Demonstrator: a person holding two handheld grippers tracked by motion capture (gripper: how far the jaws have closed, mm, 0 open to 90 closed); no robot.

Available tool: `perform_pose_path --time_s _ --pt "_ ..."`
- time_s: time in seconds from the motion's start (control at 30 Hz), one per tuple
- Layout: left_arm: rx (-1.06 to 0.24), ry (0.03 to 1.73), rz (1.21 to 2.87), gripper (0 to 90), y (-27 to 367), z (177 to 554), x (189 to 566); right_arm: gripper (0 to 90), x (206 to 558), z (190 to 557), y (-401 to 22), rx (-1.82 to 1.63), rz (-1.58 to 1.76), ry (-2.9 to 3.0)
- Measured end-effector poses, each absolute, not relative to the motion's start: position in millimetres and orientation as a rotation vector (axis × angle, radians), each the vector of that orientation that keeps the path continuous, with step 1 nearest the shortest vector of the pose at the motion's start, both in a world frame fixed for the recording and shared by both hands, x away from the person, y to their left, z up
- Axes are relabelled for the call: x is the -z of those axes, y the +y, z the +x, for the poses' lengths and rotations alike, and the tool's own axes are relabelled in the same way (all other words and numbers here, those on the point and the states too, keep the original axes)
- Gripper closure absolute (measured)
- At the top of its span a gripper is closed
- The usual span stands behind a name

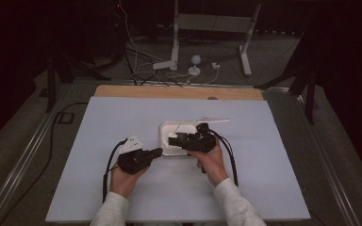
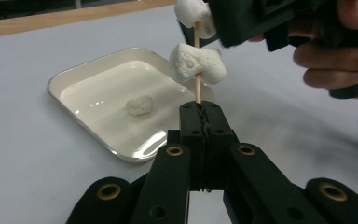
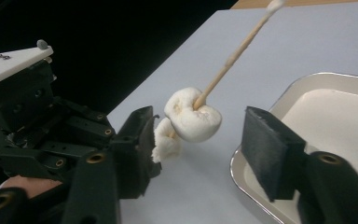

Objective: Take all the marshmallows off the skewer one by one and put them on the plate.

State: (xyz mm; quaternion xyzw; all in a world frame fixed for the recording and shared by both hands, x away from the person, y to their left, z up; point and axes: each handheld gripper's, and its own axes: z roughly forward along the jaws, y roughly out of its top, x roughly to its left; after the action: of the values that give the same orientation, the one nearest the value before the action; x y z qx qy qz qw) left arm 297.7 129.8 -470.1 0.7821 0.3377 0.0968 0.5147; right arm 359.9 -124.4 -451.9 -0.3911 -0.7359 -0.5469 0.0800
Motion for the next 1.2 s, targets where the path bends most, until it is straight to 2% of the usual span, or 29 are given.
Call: perform_pose_path --time_s 0.07,0.1,0.13,0.2,0.23,0.27,0.43,0.77,1.2 --pt "-0.23 0.809 1.881 90.0 129 297 470 49.2 452 360 -124 1.633 -1.166 -2.195" --pt "-0.231 0.809 1.884 90.0 128 297 470 54.3 454 361 -123 1.624 -1.162 -2.182" --pt "-0.231 0.808 1.886 90.0 128 297 470 54.3 454 361 -123 1.624 -1.162 -2.182" --pt "-0.23 0.808 1.887 90.0 128 298 471 65.3 454 362 -122 1.621 -1.149 -2.146" --pt "-0.231 0.81 1.888 90.0 128 298 471 65.3 454 362 -122 1.621 -1.149 -2.146" --pt "-0.228 0.808 1.885 90.0 129 298 471 69.8 454 362 -123 1.624 -1.146 -2.141" --pt "-0.238 0.789 1.887 90.0 129 297 470 76.2 450 359 -125 1.65 -1.143 -2.142" --pt "-0.257 0.757 1.92 90.0 128 295 470 78.4 438 363 -144 1.758 -1.216 -2.052" --pt "-0.285 0.743 1.943 90.0 129 295 473 79.3 427 360 -146 1.795 -1.232 -2.13"
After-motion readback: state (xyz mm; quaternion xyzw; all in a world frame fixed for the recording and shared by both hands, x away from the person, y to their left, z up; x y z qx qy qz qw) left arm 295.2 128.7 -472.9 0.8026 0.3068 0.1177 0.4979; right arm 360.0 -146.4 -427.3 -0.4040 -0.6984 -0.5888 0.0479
